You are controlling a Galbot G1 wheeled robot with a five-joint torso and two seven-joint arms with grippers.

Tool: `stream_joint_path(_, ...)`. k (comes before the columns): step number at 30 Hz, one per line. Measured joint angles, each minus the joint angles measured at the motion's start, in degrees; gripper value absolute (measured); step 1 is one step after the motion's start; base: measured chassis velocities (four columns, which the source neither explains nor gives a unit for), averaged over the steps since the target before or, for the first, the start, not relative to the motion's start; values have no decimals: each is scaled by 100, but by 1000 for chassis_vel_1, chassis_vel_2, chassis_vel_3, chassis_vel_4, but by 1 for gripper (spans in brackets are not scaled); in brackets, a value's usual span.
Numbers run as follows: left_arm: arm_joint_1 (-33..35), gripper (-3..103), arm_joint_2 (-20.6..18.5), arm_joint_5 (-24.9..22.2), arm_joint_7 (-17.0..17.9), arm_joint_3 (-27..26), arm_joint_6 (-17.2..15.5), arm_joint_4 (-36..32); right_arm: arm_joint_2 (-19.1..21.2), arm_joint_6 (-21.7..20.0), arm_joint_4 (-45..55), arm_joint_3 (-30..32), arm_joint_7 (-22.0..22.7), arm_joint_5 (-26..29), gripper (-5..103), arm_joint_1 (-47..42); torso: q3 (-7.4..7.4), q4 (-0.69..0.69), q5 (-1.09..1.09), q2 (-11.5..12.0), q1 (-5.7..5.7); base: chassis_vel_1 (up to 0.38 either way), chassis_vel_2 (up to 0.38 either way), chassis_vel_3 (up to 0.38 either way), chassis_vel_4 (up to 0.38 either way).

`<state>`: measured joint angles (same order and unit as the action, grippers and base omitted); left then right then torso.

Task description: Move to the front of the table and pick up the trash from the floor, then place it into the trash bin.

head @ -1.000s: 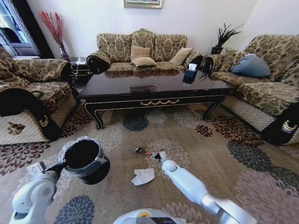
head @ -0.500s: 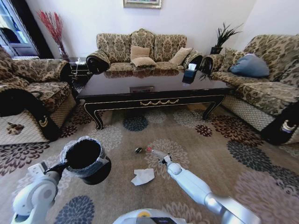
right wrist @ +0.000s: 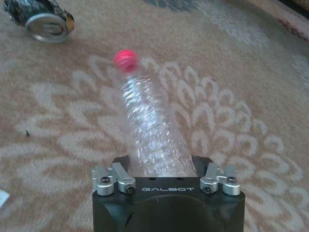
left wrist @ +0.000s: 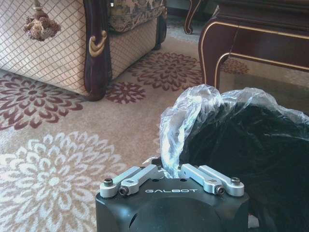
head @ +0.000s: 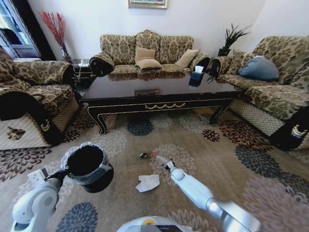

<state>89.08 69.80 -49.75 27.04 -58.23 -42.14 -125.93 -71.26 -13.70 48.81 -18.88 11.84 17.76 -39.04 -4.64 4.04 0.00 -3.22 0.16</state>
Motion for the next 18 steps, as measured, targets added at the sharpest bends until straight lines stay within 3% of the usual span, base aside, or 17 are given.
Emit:
stream_joint_path(1,-11,4,-4,-1,12,25,0,2,22,-52,37,9,30,-5,64,-32,0,-2,0,0,0,0,0,0,0)
stream_joint_path(3,-13,4,-5,-1,18,33,0,4,33,-62,51,15,37,-6,64,-42,0,-3,0,0,0,0,0,0,0)
stream_joint_path(7,-23,4,1,0,29,74,0,16,101,-24,162,83,41,2,44,-106,0,-1,0,0,0,0,0,0,0)
stream_joint_path(9,-26,4,4,2,30,85,0,18,119,19,211,115,34,31,44,-118,0,-1,0,0,0,0,0,0,0)
stream_joint_path(14,-49,4,29,26,38,203,0,13,369,183,970,333,1,602,31,-152,0,-3,0,0,0,0,0,0,0)
stream_joint_path(17,-153,4,49,63,54,426,0,-3,923,531,2256,318,-150,1002,25,-8,0,-2,-1,0,0,0,0,0,0)
stream_joint_path(18,-153,4,49,63,54,426,0,-3,923,531,2256,318,-150,1002,25,-8,0,-2,-1,0,0,0,0,0,0)
